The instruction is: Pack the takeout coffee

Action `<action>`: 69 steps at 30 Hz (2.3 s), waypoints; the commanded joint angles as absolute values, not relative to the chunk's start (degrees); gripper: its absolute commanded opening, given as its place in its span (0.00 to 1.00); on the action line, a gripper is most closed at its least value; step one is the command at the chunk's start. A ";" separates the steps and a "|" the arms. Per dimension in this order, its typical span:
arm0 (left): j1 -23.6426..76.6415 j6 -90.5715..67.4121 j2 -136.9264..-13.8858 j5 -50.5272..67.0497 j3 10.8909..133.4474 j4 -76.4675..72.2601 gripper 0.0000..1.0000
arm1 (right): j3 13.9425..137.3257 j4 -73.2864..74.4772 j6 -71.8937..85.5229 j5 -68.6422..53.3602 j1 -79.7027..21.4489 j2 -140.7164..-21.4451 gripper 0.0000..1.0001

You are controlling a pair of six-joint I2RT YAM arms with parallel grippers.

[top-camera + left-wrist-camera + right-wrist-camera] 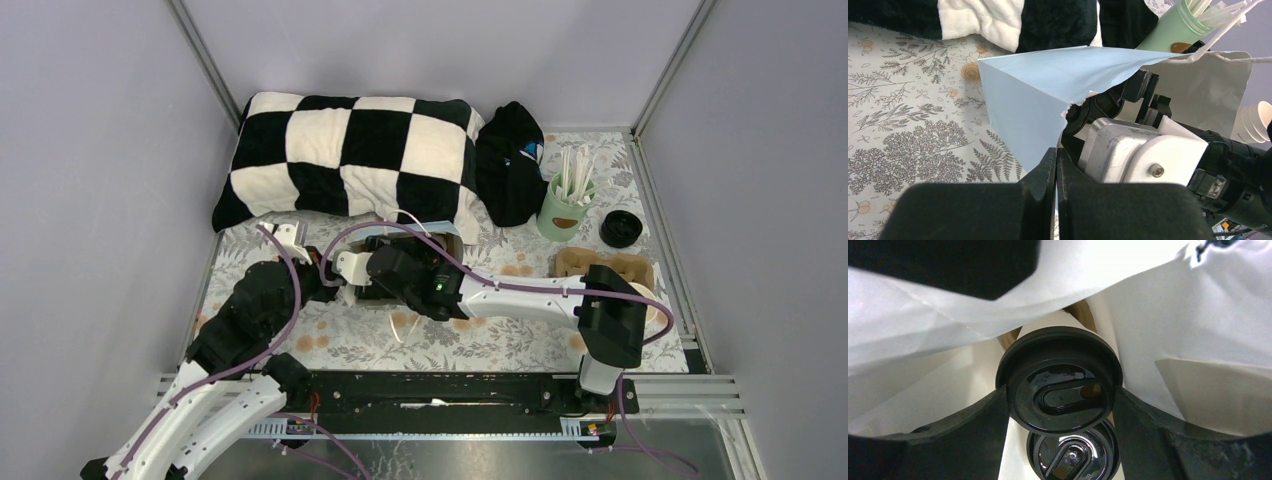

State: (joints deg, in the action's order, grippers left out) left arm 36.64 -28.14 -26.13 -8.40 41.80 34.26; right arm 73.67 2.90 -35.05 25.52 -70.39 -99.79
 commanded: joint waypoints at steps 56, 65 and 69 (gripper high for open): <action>36.63 -32.52 -25.87 2.70 39.35 28.75 0.00 | 85.62 27.08 -11.16 25.00 -77.35 -101.87 0.38; 36.65 -22.63 -35.17 0.65 43.41 23.33 0.00 | 88.01 24.64 -16.63 28.31 -73.23 -104.13 0.39; 36.65 -20.99 -37.31 1.09 44.40 18.81 0.00 | 87.53 22.76 -19.74 29.70 -72.69 -103.69 0.39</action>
